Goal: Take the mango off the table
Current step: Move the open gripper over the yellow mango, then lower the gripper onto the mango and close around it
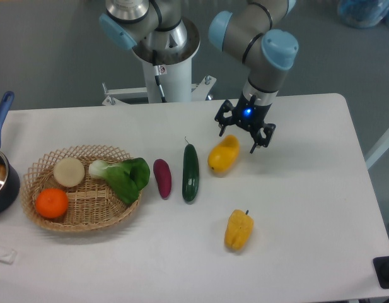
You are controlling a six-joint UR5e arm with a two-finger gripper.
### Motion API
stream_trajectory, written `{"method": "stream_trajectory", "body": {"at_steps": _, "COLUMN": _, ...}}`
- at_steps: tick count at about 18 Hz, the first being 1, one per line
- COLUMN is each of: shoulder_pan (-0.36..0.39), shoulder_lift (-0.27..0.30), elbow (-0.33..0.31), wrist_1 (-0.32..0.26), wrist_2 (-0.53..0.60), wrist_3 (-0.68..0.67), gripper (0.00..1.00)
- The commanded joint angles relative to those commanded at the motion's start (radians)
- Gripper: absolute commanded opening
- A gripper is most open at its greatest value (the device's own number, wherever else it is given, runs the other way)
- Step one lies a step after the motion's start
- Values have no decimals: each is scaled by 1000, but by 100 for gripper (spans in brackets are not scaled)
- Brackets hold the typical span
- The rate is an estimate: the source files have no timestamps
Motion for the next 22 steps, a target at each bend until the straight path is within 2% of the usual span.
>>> {"method": "stream_trajectory", "body": {"at_steps": 4, "shoulder_pan": -5, "shoulder_lift": -23, "elbow": 5, "wrist_1": 2, "wrist_2": 6, "wrist_3": -3, "gripper": 100}}
{"method": "stream_trajectory", "body": {"at_steps": 8, "shoulder_pan": -40, "shoulder_lift": -52, "elbow": 11, "wrist_1": 2, "wrist_2": 72, "wrist_3": -38, "gripper": 100}}
{"method": "stream_trajectory", "body": {"at_steps": 11, "shoulder_pan": -60, "shoulder_lift": -71, "elbow": 12, "wrist_1": 0, "wrist_2": 80, "wrist_3": -58, "gripper": 100}}
{"method": "stream_trajectory", "body": {"at_steps": 16, "shoulder_pan": -77, "shoulder_lift": -75, "elbow": 9, "wrist_1": -2, "wrist_2": 107, "wrist_3": -68, "gripper": 100}}
{"method": "stream_trajectory", "body": {"at_steps": 17, "shoulder_pan": -77, "shoulder_lift": -78, "elbow": 8, "wrist_1": -2, "wrist_2": 129, "wrist_3": -66, "gripper": 83}}
{"method": "stream_trajectory", "body": {"at_steps": 18, "shoulder_pan": -78, "shoulder_lift": -87, "elbow": 9, "wrist_1": -2, "wrist_2": 152, "wrist_3": -64, "gripper": 61}}
{"method": "stream_trajectory", "body": {"at_steps": 20, "shoulder_pan": -87, "shoulder_lift": -97, "elbow": 17, "wrist_1": 0, "wrist_2": 164, "wrist_3": -66, "gripper": 31}}
{"method": "stream_trajectory", "body": {"at_steps": 21, "shoulder_pan": -87, "shoulder_lift": -97, "elbow": 23, "wrist_1": 0, "wrist_2": 164, "wrist_3": -67, "gripper": 17}}
{"method": "stream_trajectory", "body": {"at_steps": 22, "shoulder_pan": -87, "shoulder_lift": -97, "elbow": 28, "wrist_1": 0, "wrist_2": 164, "wrist_3": -68, "gripper": 9}}
